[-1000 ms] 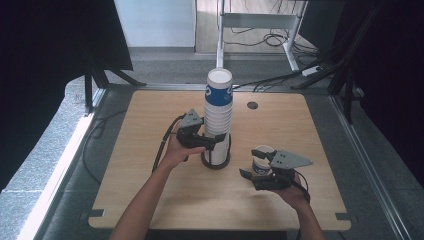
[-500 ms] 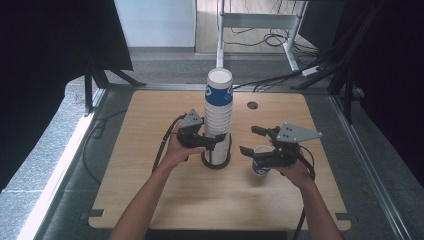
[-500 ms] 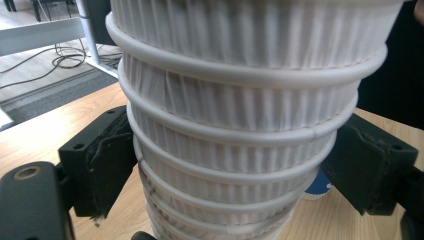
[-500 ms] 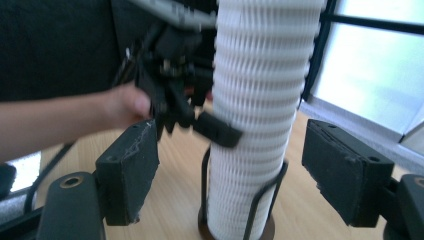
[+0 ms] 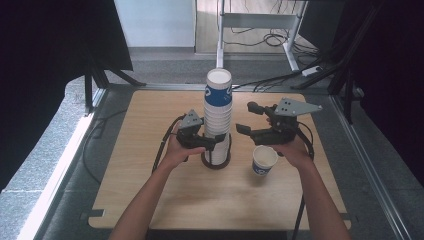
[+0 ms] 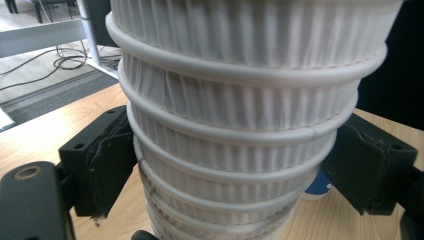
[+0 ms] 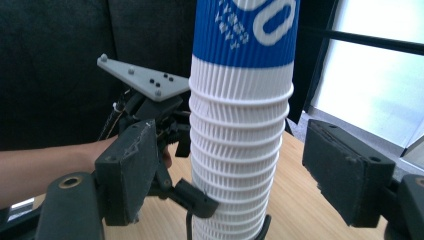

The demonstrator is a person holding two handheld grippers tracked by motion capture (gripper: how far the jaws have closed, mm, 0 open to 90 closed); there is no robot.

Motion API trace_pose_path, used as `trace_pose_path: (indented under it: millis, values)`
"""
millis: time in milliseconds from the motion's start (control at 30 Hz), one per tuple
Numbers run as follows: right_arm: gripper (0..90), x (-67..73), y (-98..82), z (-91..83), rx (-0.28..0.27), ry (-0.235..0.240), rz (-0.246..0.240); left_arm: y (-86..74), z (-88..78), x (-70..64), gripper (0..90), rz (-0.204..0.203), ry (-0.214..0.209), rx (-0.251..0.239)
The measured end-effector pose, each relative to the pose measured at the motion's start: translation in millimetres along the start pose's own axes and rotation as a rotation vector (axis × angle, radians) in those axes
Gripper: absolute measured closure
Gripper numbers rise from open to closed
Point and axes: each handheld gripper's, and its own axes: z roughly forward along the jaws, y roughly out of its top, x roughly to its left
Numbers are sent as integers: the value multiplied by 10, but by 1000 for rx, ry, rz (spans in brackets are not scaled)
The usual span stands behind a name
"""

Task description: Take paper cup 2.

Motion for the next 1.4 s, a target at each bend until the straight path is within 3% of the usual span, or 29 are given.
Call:
trace_pose_path:
  millis: [467,1200,1400]
  values:
    - [211,-105,281,84,-47,-1,18,4,-7,-21,129,-1,8,4]
    - [183,-172,579,343,-22,47,-4,16,-5,-28,129,-3,9,14]
    - [157,-216,649,398,-21,38,-7,18,-2,-27,130,-3,7,15]
